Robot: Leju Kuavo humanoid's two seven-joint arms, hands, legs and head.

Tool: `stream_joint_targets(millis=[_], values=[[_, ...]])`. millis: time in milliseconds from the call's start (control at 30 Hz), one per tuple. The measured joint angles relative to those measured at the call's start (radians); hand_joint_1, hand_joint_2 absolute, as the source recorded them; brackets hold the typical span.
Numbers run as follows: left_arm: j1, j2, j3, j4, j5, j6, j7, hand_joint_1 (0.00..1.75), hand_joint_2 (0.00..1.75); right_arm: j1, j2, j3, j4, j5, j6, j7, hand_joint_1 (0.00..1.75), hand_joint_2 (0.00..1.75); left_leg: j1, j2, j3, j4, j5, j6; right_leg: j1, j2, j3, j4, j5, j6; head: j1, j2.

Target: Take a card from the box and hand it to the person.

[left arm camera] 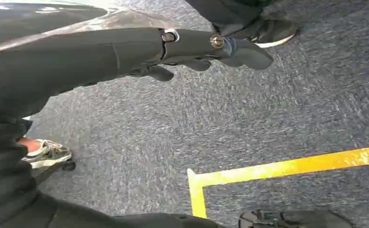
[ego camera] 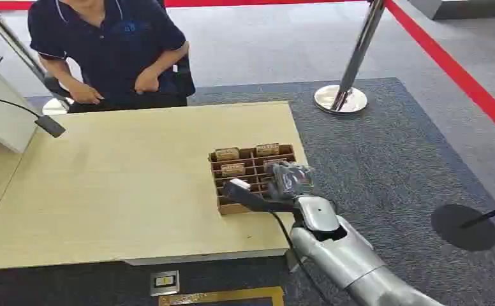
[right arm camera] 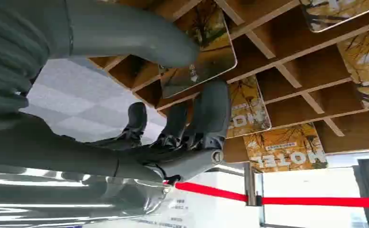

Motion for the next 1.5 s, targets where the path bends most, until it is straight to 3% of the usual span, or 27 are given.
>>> stream_joint_targets(millis=[33, 100, 200, 467, 667, 1000, 1500], values=[[0.0, 0.0, 0.0, 0.0, 0.0, 0.0, 0.0, 0.0, 1.75, 0.002, 0.0, 0.0, -0.002, 0.0, 0.0, 0.0, 1.05, 1.75, 0.0, 0.0, 0.0, 0.0, 0.0, 0.0, 0.0, 0.0, 0.0, 0.0, 0.0, 0.0, 0.0, 0.0], [0.0, 0.0, 0.0, 0.0, 0.0, 0.0, 0.0, 0.0, 1.75, 0.009, 0.001, 0.0, -0.005, 0.0, 0.003, 0.0, 1.27, 1.75, 0.0, 0.0, 0.0, 0.0, 0.0, 0.0, 0.0, 0.0, 0.0, 0.0, 0.0, 0.0, 0.0, 0.0], [0.0, 0.0, 0.0, 0.0, 0.0, 0.0, 0.0, 0.0, 1.75, 0.02, 0.001, 0.001, -0.009, 0.0, 0.005, 0.0, 1.43, 1.75, 0.0, 0.0, 0.0, 0.0, 0.0, 0.0, 0.0, 0.0, 0.0, 0.0, 0.0, 0.0, 0.0, 0.0], [0.0, 0.0, 0.0, 0.0, 0.0, 0.0, 0.001, 0.0, 1.75, 0.025, 0.005, 0.001, -0.018, 0.001, 0.014, 0.0, 1.48, 1.75, 0.0, 0.0, 0.0, 0.0, 0.0, 0.0, 0.0, 0.0, 0.0, 0.0, 0.0, 0.0, 0.0, 0.0], [0.0, 0.0, 0.0, 0.0, 0.002, 0.002, 0.003, 0.0, 1.75, 0.024, 0.009, 0.0, -0.019, 0.001, 0.022, -0.004, 1.75, 1.75, 0.0, 0.0, 0.0, 0.0, 0.0, 0.0, 0.0, 0.0, 0.0, 0.0, 0.0, 0.0, 0.0, 0.0], [0.0, 0.0, 0.0, 0.0, 0.001, 0.002, 0.003, 0.0, 1.75, 0.026, 0.01, -0.002, -0.039, -0.01, 0.018, -0.035, 1.75, 1.75, 0.0, 0.0, 0.0, 0.0, 0.0, 0.0, 0.0, 0.0, 0.0, 0.0, 0.0, 0.0, 0.0, 0.0], [0.0, 0.0, 0.001, 0.0, 0.009, 0.006, 0.001, 0.0, 1.75, 0.03, -0.002, -0.003, -0.183, -0.058, 0.022, -0.097, 1.75, 1.75, 0.0, 0.0, 0.0, 0.0, 0.0, 0.0, 0.0, 0.0, 0.0, 0.0, 0.0, 0.0, 0.0, 0.0]])
